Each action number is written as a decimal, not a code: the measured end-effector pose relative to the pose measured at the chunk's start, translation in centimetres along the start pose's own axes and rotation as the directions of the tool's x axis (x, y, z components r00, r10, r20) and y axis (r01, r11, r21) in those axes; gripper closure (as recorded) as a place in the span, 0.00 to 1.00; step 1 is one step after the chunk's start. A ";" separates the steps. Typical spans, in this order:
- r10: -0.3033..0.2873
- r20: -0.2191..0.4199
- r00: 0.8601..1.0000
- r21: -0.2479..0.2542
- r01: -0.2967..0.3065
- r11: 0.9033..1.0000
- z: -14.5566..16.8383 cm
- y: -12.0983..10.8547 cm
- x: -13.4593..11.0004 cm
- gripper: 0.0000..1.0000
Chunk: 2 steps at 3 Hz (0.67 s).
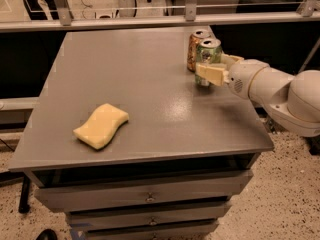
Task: Move green can near orange can
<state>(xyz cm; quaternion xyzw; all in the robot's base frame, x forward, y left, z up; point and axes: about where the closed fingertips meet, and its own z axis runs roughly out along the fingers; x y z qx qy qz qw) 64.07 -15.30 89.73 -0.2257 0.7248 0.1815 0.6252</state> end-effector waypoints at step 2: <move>-0.023 -0.017 1.000 -0.031 0.023 0.999 1.9 -0.6 0.4 0.37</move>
Offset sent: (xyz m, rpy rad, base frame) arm 0.0254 -0.0018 -0.0088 -0.0470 0.0028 0.0401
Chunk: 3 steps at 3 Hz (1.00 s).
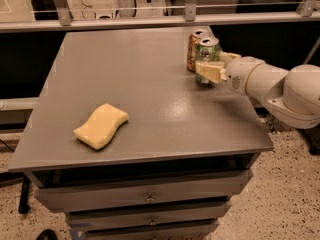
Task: Move green can near orange can
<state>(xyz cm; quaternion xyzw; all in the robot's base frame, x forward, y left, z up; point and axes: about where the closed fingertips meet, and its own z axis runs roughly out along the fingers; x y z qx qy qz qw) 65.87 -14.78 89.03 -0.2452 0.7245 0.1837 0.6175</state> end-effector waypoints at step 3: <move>-0.030 0.001 1.000 -0.023 0.030 0.999 -0.9 -0.1 -0.3 0.00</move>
Offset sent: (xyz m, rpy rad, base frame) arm -0.0041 -0.0224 0.0057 -0.0313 -0.0282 0.0025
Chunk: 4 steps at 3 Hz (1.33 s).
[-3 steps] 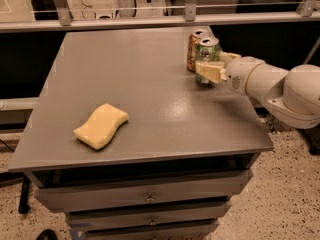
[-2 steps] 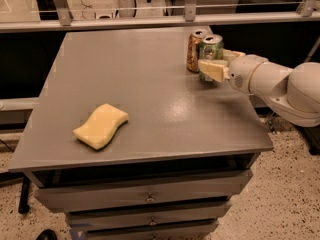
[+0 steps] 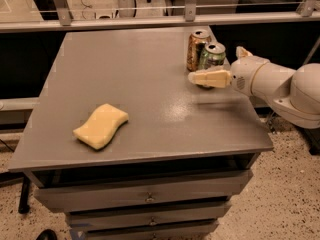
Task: Move green can near orange can
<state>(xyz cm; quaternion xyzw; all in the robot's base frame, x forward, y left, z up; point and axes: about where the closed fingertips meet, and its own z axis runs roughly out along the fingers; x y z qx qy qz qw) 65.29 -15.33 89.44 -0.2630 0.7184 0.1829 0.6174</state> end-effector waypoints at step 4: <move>-0.143 -0.048 0.989 -0.158 0.133 0.978 -11.1 7.4 -6.8 0.00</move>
Offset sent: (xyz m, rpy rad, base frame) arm -0.0905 0.0348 0.0505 -0.0276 0.0078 0.1565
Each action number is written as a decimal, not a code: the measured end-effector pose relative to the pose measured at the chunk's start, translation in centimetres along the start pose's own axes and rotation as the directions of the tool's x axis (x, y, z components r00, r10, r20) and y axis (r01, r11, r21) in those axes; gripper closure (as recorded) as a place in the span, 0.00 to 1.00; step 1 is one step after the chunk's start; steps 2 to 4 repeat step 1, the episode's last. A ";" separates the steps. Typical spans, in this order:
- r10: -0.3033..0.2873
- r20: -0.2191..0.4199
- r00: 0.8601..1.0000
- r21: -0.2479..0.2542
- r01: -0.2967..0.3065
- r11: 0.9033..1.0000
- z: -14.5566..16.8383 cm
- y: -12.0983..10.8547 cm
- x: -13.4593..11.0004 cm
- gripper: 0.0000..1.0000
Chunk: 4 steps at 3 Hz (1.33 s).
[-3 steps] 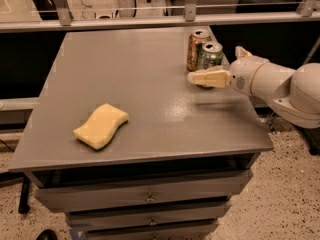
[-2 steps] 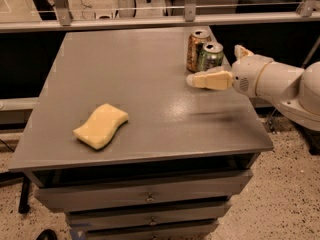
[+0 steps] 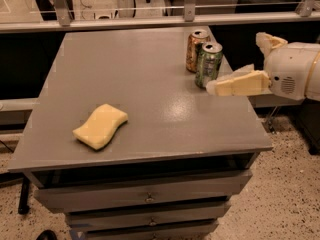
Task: Move green can near orange can
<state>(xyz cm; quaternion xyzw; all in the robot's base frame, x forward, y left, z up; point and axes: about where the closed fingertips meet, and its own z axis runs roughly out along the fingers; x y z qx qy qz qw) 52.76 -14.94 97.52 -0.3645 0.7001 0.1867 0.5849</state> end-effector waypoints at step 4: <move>-0.009 -0.009 1.000 -0.059 0.008 0.998 -0.3 1.7 -0.2 0.00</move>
Offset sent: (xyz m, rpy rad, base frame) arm 0.0000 0.0000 0.0000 0.0000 0.0000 0.0000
